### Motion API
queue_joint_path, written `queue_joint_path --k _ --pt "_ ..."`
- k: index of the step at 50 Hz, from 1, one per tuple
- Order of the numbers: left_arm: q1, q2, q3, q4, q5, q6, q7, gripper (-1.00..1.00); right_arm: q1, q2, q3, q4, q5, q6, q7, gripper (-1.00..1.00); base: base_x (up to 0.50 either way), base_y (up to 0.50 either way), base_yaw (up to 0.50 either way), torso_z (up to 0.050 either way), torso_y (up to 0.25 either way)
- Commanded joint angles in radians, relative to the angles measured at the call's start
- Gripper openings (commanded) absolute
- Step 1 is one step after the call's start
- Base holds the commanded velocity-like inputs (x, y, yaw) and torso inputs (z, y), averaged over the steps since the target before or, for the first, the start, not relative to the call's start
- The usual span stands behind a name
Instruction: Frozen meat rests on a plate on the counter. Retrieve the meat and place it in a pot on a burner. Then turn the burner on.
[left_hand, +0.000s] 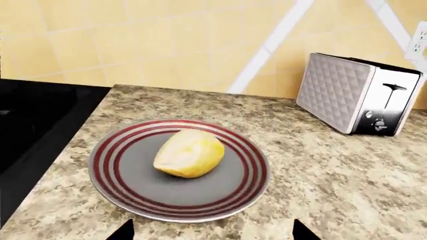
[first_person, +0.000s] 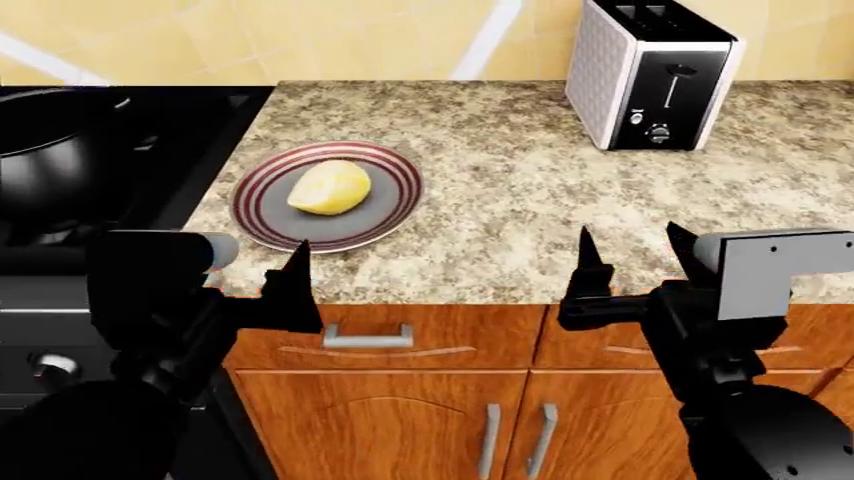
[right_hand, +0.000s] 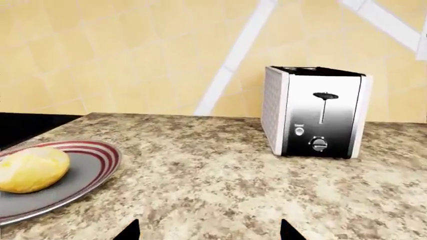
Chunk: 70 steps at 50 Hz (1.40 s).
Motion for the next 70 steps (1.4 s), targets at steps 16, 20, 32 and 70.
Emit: queue_joint_path --k 16,20,32,70 --pt "-0.139 -0.042 -0.085 0.083 -0.168 -0.177 -0.085 1.0 0.124 0.063 0.017 -0.107 0.085 0.152 0.015 1.0 0.5 0.0 0.0 0.0 0.0" --pt "-0.139 -0.048 -0.081 0.077 -0.161 -0.164 -0.084 1.0 0.129 0.068 0.019 -0.109 0.088 0.159 0.02 1.0 0.35 0.0 0.0 0.0 0.0" --pt "-0.185 -0.105 -0.01 0.065 -0.127 -0.116 -0.024 1.0 0.155 0.061 0.038 -0.105 0.127 0.194 0.027 1.0 0.0 0.0 0.0 0.0 0.001" --pt "-0.792 -0.145 0.462 -0.741 0.03 -0.09 0.469 1.0 0.184 0.083 0.06 -0.15 0.198 0.248 0.052 1.0 0.0 0.0 0.0 0.0 0.0"
